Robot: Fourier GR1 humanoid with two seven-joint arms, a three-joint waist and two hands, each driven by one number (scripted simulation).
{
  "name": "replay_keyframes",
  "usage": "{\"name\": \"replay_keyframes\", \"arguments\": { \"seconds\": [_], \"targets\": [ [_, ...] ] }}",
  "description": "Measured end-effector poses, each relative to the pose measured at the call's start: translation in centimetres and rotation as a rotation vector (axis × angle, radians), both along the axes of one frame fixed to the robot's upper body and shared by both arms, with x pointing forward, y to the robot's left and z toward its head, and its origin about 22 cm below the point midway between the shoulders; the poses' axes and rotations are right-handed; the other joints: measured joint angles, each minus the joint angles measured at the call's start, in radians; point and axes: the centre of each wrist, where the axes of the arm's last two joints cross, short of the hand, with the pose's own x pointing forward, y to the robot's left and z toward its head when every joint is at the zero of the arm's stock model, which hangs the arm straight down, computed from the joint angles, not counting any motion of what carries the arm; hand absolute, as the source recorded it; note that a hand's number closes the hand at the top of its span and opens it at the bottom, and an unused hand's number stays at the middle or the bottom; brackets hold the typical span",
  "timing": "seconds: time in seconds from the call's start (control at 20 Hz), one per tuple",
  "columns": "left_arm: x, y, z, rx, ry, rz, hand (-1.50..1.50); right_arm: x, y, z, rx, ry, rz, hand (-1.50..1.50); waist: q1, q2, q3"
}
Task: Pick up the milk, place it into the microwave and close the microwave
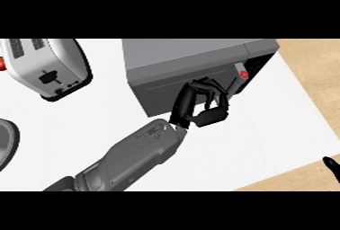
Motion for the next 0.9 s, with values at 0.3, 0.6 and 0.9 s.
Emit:
{"name": "replay_keyframes", "arguments": {
  "seconds": [0.3,0.6,0.9],
  "targets": [
    [-0.01,0.05,-0.15,-0.019,-0.015,0.025,1.50,0.01,0.20,0.56,-0.008,-0.006,0.045,-1.50,-0.010,0.002,0.000],
    [0.00,0.12,-0.35,-0.032,-0.038,0.042,1.50,0.13,0.26,0.82,-0.018,-0.012,0.069,-1.50,-0.018,0.004,0.000],
    [-0.02,0.04,-0.38,-0.042,-0.057,0.050,1.50,0.34,0.30,0.96,-0.017,-0.017,0.076,-1.50,-0.020,0.008,0.000]
  ]
}}
